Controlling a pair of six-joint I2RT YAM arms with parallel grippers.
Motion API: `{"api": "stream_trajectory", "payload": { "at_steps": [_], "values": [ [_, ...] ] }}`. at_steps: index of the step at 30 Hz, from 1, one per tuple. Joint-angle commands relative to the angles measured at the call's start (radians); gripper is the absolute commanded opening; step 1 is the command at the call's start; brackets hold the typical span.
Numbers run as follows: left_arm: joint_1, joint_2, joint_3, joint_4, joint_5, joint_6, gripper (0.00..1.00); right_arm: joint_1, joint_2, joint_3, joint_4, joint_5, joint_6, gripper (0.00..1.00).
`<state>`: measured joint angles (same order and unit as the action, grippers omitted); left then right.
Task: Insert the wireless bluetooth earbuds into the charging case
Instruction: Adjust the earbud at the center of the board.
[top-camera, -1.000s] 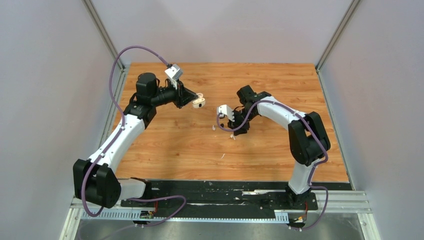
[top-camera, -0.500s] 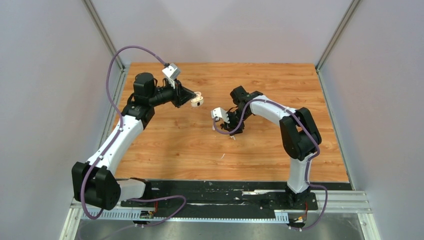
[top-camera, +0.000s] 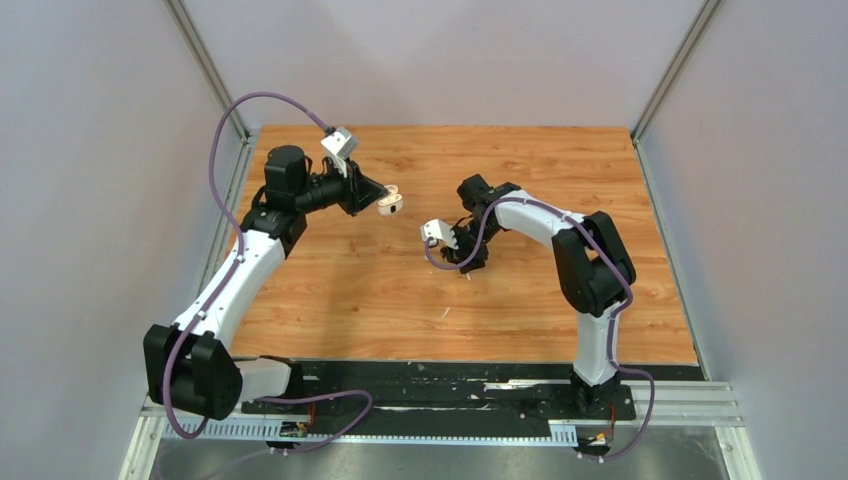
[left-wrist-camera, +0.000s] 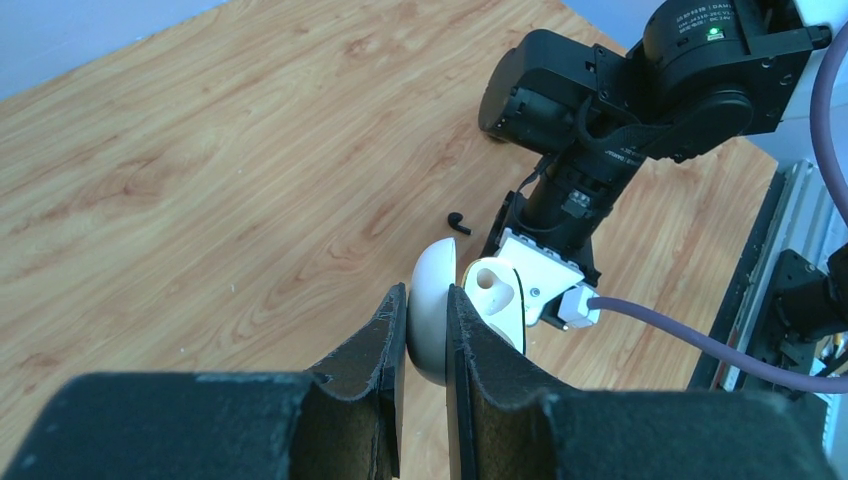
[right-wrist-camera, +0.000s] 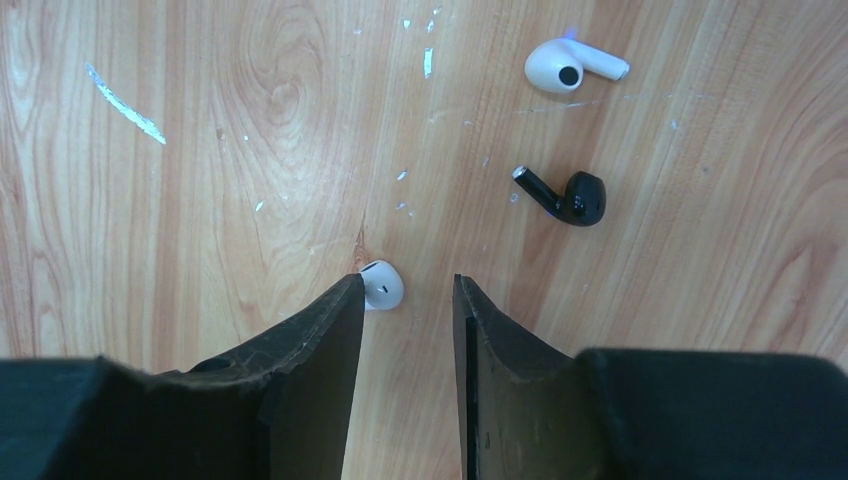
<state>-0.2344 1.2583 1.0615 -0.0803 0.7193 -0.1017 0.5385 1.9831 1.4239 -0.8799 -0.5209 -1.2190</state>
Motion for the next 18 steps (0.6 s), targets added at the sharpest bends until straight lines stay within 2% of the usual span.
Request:
{"api": "stream_trajectory", "payload": {
  "at_steps": [1, 18],
  "values": [
    [0.006, -0.024, 0.025, 0.022, -0.006, 0.004, 0.00, 0.014, 0.016, 0.042, -0.014, -0.019, -0.033, 0.37],
    [0.007, -0.013, 0.023, 0.033, -0.008, -0.002, 0.00, 0.018, 0.038, 0.060, -0.057, -0.010, -0.036, 0.36]
  ]
}}
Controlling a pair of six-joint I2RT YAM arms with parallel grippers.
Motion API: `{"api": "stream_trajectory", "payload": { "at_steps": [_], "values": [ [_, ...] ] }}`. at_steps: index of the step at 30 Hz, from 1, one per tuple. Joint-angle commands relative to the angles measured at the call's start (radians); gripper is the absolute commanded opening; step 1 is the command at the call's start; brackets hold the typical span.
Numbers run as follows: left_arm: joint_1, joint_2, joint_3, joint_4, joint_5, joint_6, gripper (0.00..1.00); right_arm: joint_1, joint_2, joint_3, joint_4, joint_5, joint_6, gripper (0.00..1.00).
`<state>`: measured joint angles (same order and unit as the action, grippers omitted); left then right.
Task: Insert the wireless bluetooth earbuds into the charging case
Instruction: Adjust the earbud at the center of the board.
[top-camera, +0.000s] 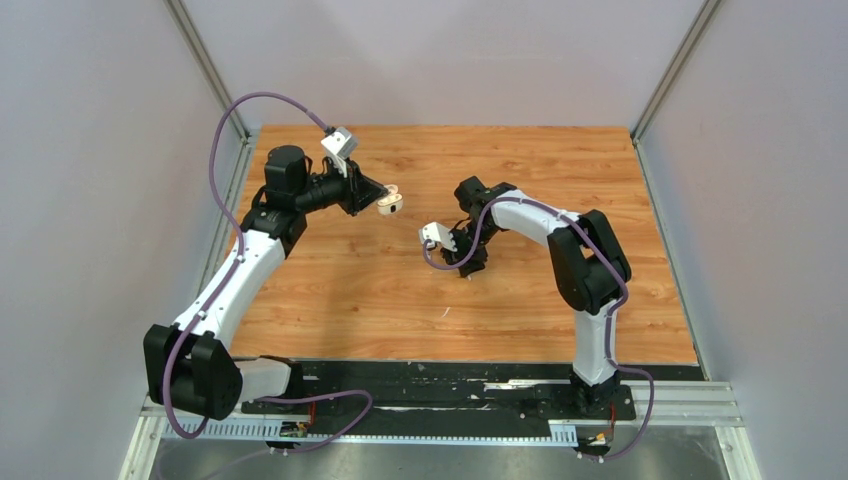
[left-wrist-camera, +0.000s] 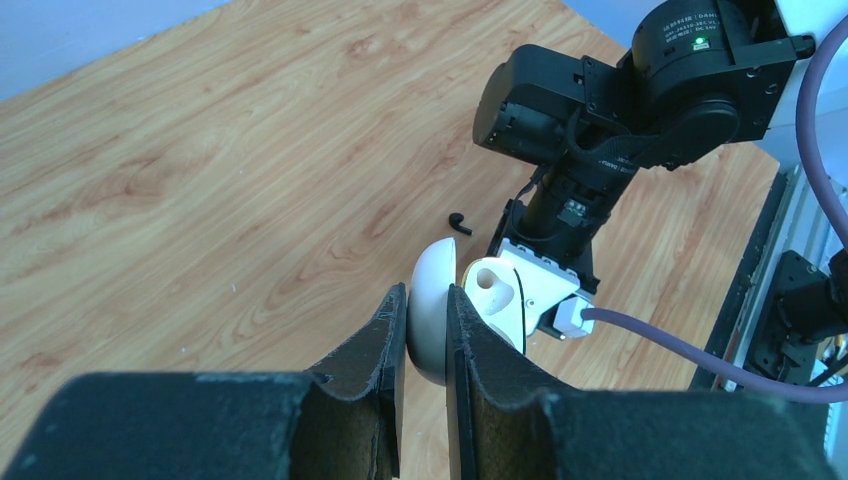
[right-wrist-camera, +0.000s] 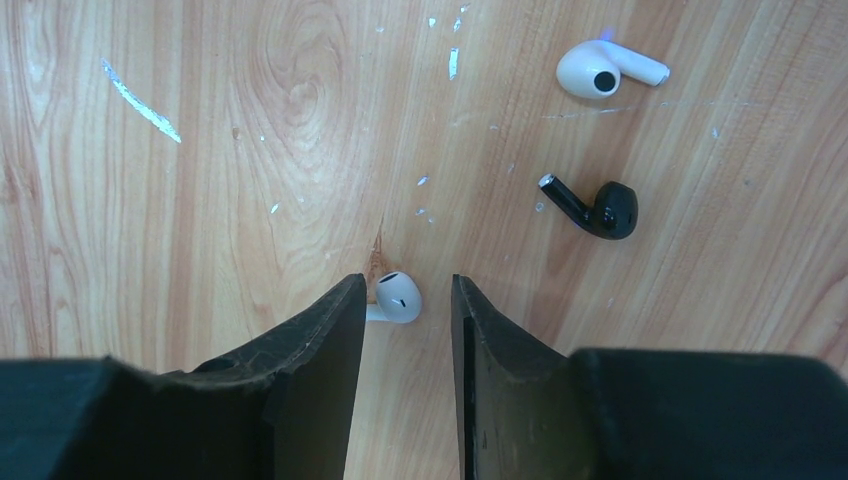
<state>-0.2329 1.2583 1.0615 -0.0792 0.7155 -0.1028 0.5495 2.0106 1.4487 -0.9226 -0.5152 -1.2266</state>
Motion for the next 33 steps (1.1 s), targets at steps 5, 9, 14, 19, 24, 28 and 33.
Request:
{"api": "stream_trajectory", "payload": {
  "at_steps": [5, 9, 14, 19, 24, 28, 33],
  "values": [
    [0.006, -0.010, 0.023, 0.035, -0.004, -0.002, 0.00, 0.007, 0.017, 0.038, -0.012, -0.022, -0.015, 0.33],
    [0.006, -0.008, 0.022, 0.033, -0.005, -0.002, 0.00, 0.007, 0.022, 0.038, -0.004, -0.022, -0.011, 0.31],
    [0.006, -0.006, 0.022, 0.035, -0.005, -0.004, 0.00, 0.008, 0.021, 0.017, 0.013, -0.011, -0.008, 0.31],
    [0.006, -0.002, 0.022, 0.035, -0.002, -0.006, 0.00, 0.008, 0.015, 0.001, 0.032, -0.001, 0.008, 0.28],
    [0.006, 0.004, 0.024, 0.035, -0.001, -0.011, 0.00, 0.008, 0.006, 0.011, 0.046, -0.003, 0.035, 0.16],
    [0.006, 0.015, 0.025, 0.042, 0.005, -0.015, 0.00, 0.006, -0.039, 0.037, 0.052, 0.007, 0.054, 0.12],
    [0.006, 0.029, 0.029, 0.047, 0.025, -0.011, 0.00, -0.016, -0.167, 0.058, 0.076, 0.003, 0.065, 0.07]
  ]
}}
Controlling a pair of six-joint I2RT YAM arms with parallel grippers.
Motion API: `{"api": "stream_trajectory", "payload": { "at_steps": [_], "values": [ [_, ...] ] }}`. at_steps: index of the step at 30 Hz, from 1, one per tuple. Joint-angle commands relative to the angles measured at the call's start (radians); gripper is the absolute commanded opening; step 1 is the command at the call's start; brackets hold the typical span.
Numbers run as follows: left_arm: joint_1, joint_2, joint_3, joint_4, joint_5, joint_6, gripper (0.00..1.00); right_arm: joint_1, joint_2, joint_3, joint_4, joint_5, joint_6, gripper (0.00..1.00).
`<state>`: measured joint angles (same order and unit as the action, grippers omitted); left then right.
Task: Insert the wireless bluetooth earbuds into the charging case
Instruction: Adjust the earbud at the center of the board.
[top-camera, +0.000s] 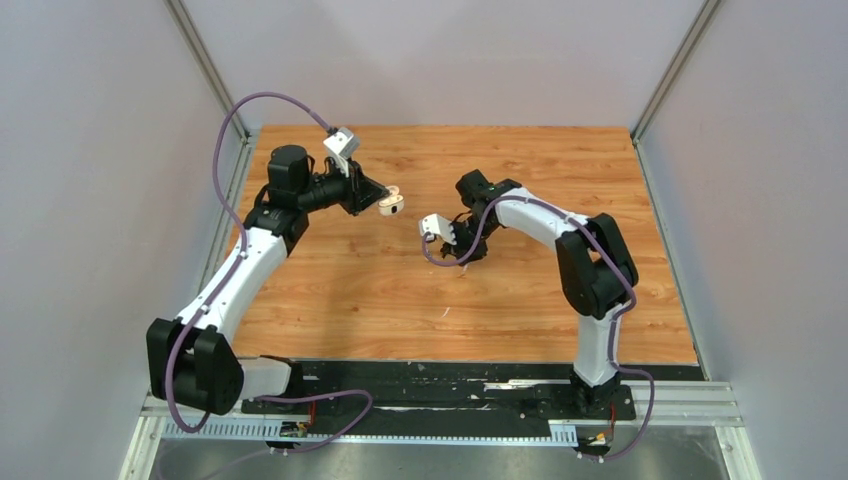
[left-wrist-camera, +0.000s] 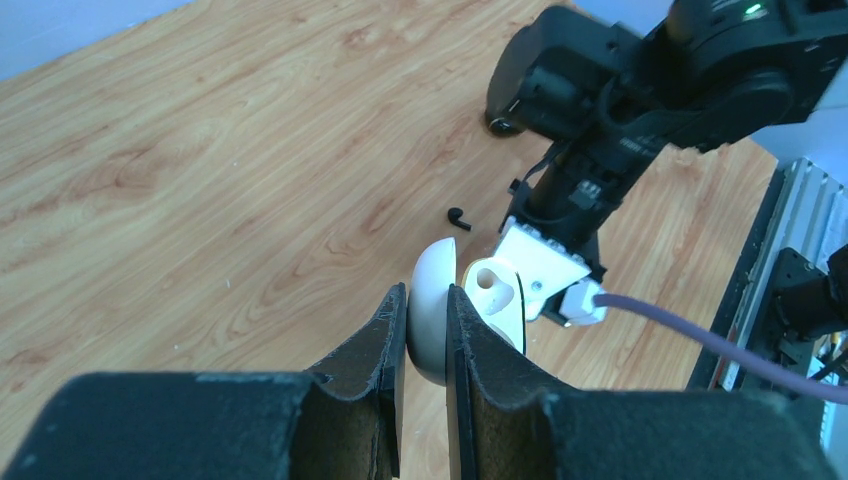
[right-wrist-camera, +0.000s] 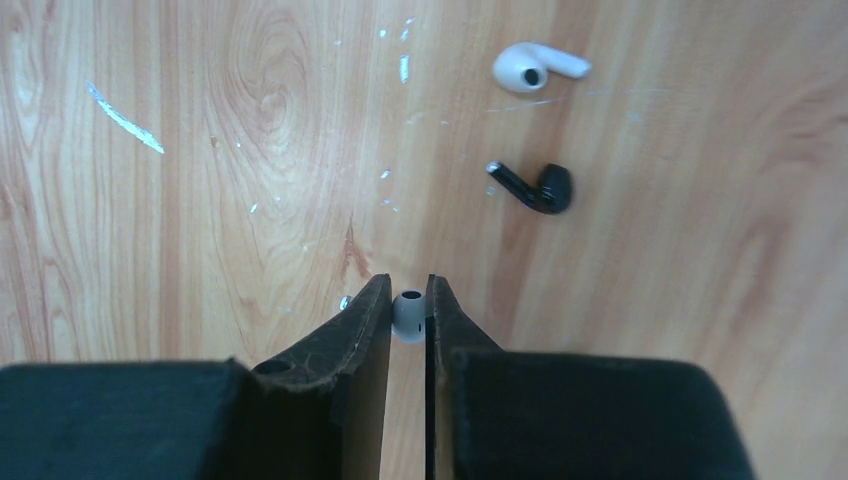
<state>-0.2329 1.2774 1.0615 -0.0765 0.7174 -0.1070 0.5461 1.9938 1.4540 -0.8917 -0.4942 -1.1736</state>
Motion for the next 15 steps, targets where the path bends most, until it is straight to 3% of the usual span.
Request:
{"api": "stream_trajectory", "payload": {
  "at_steps": [1, 10, 15],
  "values": [
    [0.006, 0.017, 0.029, 0.047, 0.027, -0.008, 0.00, -0.015, -0.177, 0.053, 0.056, -0.018, 0.010, 0.06],
    [0.005, 0.082, 0.031, 0.112, 0.068, -0.044, 0.00, -0.015, -0.357, 0.051, 0.195, 0.011, -0.013, 0.05],
    [-0.010, 0.112, 0.078, 0.087, 0.105, -0.070, 0.00, -0.012, -0.466, 0.013, 0.445, 0.005, 0.011, 0.00]
  ]
}}
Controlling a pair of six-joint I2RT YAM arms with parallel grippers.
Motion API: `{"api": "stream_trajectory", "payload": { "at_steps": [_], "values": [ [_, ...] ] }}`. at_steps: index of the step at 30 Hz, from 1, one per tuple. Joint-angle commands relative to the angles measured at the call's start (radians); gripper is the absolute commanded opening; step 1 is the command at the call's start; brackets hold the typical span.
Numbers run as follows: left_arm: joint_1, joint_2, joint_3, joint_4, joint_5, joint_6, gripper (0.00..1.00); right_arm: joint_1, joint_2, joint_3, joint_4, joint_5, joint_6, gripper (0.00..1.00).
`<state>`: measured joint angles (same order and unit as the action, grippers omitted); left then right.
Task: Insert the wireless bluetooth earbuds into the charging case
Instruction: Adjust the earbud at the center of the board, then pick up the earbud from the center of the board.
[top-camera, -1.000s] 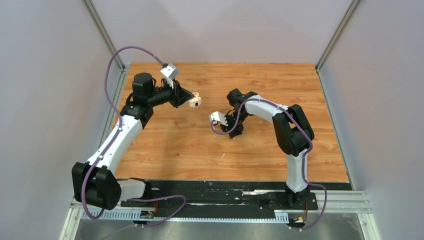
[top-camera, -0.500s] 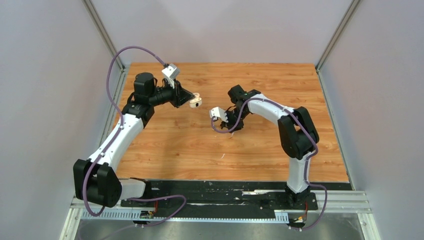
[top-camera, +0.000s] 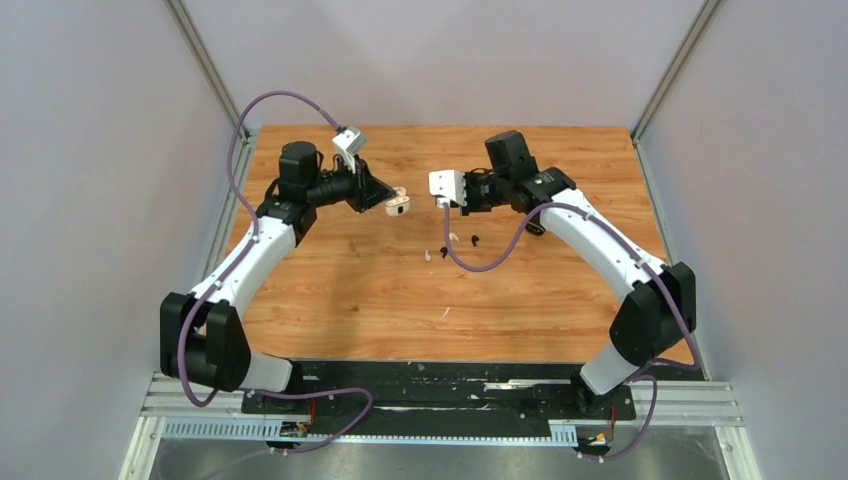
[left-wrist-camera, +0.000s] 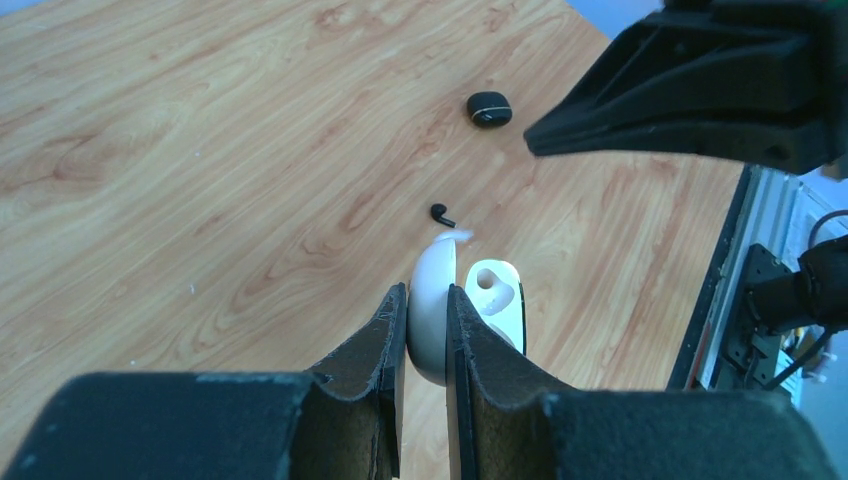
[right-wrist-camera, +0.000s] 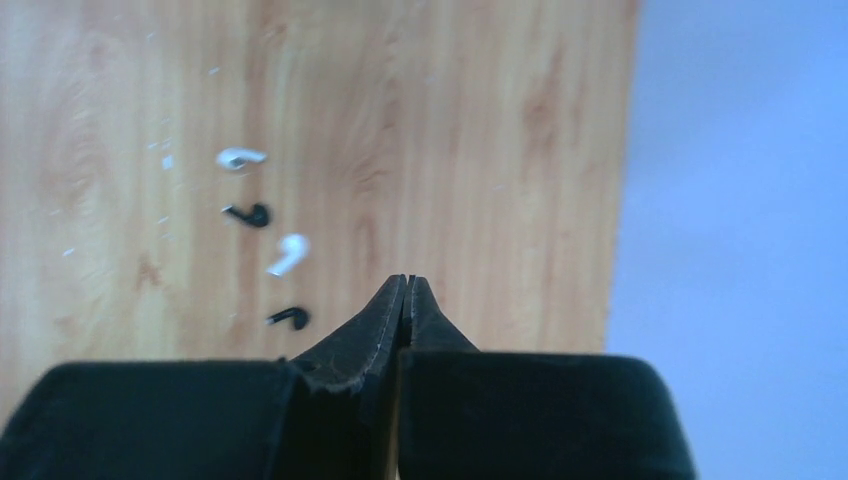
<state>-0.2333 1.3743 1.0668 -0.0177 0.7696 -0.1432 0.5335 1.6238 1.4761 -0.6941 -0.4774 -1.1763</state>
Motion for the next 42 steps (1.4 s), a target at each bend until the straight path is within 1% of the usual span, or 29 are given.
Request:
{"api": "stream_trajectory", "payload": {
  "at_steps": [1, 3, 5, 8, 11, 13, 15, 17, 18, 20, 22, 23, 24, 25, 26, 29, 31, 35, 42],
  "values": [
    [-0.014, 0.020, 0.081, 0.026, 0.056, -0.028, 0.00, 0.000, -0.115, -0.030, 0.308, -0.019, 0.030, 0.00],
    [-0.030, 0.022, 0.093, 0.023, 0.055, -0.015, 0.00, 0.000, -0.139, -0.058, 0.377, -0.038, 0.047, 0.00],
    [-0.034, 0.022, 0.091, 0.022, 0.039, -0.014, 0.00, 0.000, -0.134, -0.070, 0.382, -0.024, 0.072, 0.00],
    [-0.033, 0.009, 0.078, -0.009, 0.002, 0.000, 0.00, -0.018, -0.112, -0.125, 0.383, 0.012, 0.188, 0.00],
    [-0.027, -0.014, 0.061, -0.028, -0.016, 0.005, 0.00, -0.056, -0.076, -0.178, 0.368, -0.006, 0.325, 0.01],
    [-0.024, -0.027, 0.055, -0.052, -0.016, 0.013, 0.00, -0.083, -0.030, -0.174, 0.328, -0.045, 0.402, 0.04],
    [-0.019, -0.036, 0.051, -0.068, -0.019, 0.017, 0.00, -0.107, 0.035, -0.124, 0.258, -0.094, 0.478, 0.08],
    [-0.013, -0.043, 0.048, -0.081, -0.023, 0.014, 0.00, -0.120, 0.103, -0.069, 0.210, -0.119, 0.554, 0.15],
    [-0.011, -0.047, 0.047, -0.086, -0.028, 0.012, 0.00, -0.122, 0.133, -0.041, 0.194, -0.126, 0.576, 0.20],
    [-0.007, -0.052, 0.045, -0.099, -0.035, 0.011, 0.00, -0.122, 0.184, -0.001, 0.191, -0.147, 0.592, 0.27],
    [-0.001, -0.060, 0.042, -0.111, -0.039, 0.015, 0.00, -0.122, 0.242, 0.051, 0.169, -0.164, 0.585, 0.29],
    [0.004, -0.062, 0.043, -0.125, -0.039, 0.024, 0.00, -0.122, 0.276, 0.094, 0.129, -0.182, 0.557, 0.30],
    [0.006, -0.069, 0.044, -0.137, -0.039, 0.034, 0.00, -0.122, 0.308, 0.141, 0.070, -0.207, 0.492, 0.31],
    [0.011, -0.072, 0.048, -0.160, -0.038, 0.055, 0.00, -0.121, 0.345, 0.178, 0.023, -0.221, 0.386, 0.32],
    [0.014, -0.078, 0.052, -0.173, -0.039, 0.068, 0.00, -0.122, 0.360, 0.202, 0.006, -0.209, 0.312, 0.33],
    [0.031, -0.090, 0.060, -0.224, -0.039, 0.110, 0.00, -0.126, 0.403, 0.208, 0.000, -0.149, 0.087, 0.38],
    [0.038, -0.094, 0.067, -0.240, -0.039, 0.118, 0.00, -0.125, 0.450, 0.230, -0.003, -0.088, 0.011, 0.39],
    [0.043, -0.104, 0.073, -0.243, -0.043, 0.117, 0.00, -0.125, 0.543, 0.288, -0.009, -0.004, -0.039, 0.40],
    [0.045, -0.117, 0.065, -0.240, -0.050, 0.113, 0.00, -0.125, 0.639, 0.370, -0.007, 0.055, 0.016, 0.39]
  ]
}}
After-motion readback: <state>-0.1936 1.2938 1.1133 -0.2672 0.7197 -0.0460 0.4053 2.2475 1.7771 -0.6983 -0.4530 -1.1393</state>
